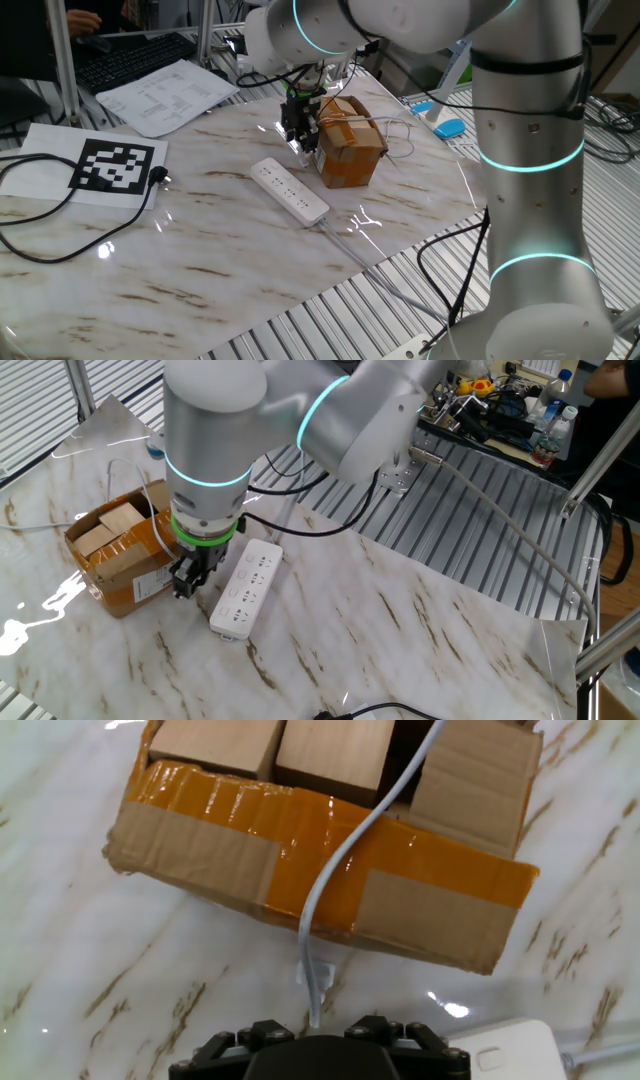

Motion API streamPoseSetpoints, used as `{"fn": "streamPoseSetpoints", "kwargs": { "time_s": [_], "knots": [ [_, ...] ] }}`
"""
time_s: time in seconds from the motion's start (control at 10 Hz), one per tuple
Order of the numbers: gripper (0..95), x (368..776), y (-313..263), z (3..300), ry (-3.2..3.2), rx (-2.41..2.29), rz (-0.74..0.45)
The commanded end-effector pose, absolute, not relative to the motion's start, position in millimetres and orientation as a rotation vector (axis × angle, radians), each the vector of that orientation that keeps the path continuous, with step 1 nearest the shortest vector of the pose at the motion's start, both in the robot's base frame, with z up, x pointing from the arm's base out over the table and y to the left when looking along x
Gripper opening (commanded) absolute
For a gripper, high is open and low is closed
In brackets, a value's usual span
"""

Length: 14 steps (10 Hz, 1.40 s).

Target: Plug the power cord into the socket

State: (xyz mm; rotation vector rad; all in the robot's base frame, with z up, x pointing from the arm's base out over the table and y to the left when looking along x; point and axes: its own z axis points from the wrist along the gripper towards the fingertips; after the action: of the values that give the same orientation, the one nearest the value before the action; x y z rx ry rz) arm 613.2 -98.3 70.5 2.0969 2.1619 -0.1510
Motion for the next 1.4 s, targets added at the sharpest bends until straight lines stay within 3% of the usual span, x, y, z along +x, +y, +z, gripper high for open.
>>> {"fn": "streamPoseSetpoints", "kwargs": {
  "time_s": [0.1,1.4],
  "knots": [
    [57.0,614.2,-99.0,69.5,2.158,2.097,-0.149],
    [57.0,624.9,-104.5,62.2,2.118,2.142,-0.186]
  ]
}}
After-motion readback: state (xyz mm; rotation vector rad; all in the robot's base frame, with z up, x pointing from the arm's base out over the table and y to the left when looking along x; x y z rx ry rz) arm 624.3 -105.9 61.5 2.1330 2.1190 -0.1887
